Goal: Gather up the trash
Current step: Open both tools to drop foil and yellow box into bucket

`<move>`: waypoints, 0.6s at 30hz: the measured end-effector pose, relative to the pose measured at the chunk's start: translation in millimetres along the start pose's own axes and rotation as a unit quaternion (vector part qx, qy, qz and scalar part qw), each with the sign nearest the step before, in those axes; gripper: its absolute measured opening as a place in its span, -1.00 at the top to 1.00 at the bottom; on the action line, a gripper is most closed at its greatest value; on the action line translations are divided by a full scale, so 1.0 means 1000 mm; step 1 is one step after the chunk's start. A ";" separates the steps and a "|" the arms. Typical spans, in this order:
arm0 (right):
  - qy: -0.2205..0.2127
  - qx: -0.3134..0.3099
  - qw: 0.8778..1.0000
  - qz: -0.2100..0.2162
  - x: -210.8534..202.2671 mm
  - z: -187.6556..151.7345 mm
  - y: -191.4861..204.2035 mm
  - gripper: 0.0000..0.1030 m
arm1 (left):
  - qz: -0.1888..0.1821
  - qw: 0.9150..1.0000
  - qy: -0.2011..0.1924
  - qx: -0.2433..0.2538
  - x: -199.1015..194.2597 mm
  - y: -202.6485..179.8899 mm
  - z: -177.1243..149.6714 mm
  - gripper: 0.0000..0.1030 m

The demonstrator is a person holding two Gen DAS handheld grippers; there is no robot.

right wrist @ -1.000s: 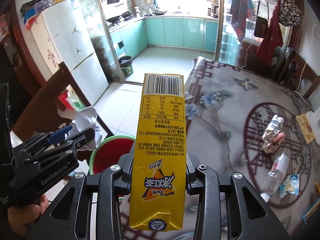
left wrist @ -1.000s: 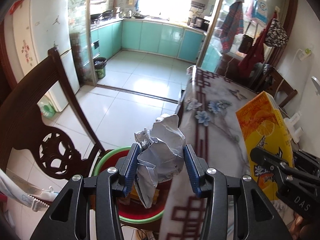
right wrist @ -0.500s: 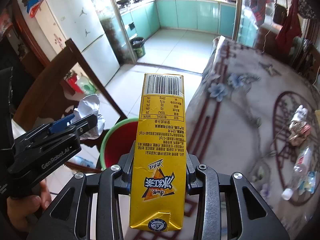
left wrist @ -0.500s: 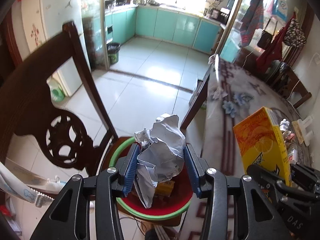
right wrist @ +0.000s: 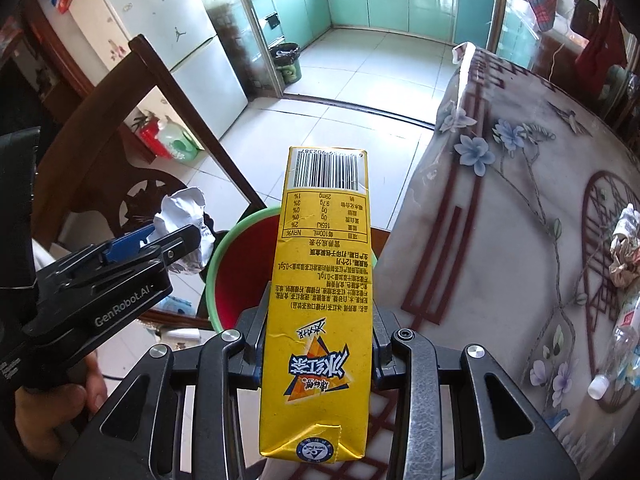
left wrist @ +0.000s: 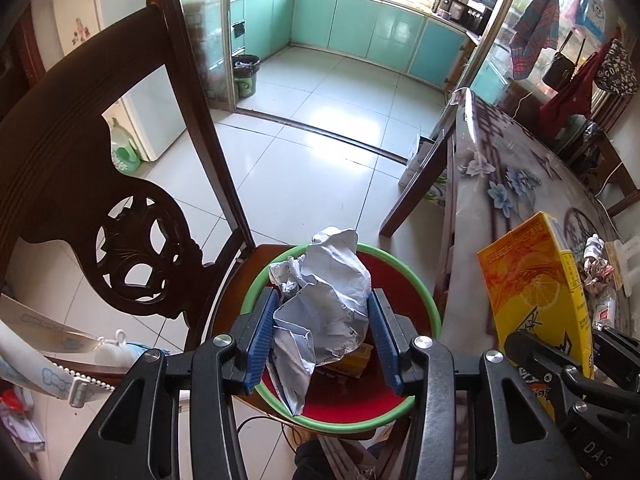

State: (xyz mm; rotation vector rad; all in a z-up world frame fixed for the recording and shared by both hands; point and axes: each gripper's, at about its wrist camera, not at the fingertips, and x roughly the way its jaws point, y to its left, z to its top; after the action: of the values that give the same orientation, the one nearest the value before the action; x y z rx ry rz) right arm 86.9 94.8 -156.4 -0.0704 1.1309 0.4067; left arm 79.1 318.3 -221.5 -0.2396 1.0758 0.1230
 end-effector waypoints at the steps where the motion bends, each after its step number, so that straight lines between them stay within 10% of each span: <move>1: 0.000 -0.002 1.000 -0.001 0.000 0.001 0.001 0.32 | 0.000 1.000 0.000 0.000 0.001 0.002 0.000 0.15; 10: -0.006 -0.003 1.000 -0.006 0.000 0.006 0.004 0.31 | -0.002 1.000 0.006 -0.006 0.004 0.009 0.005 -0.08; 14: -0.020 -0.004 1.000 -0.013 -0.006 0.006 0.003 -0.28 | -0.001 1.000 0.008 -0.009 0.005 0.008 0.005 -0.16; 18: -0.033 -0.009 0.999 -0.026 -0.017 0.005 0.001 -0.28 | -0.004 1.000 0.006 -0.008 0.002 0.003 0.004 -0.16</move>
State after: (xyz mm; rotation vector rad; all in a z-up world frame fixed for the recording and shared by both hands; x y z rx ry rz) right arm 85.1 92.4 -138.9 -0.1009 1.0582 0.3699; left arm 83.2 322.2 -221.9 -0.2601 1.0865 0.1225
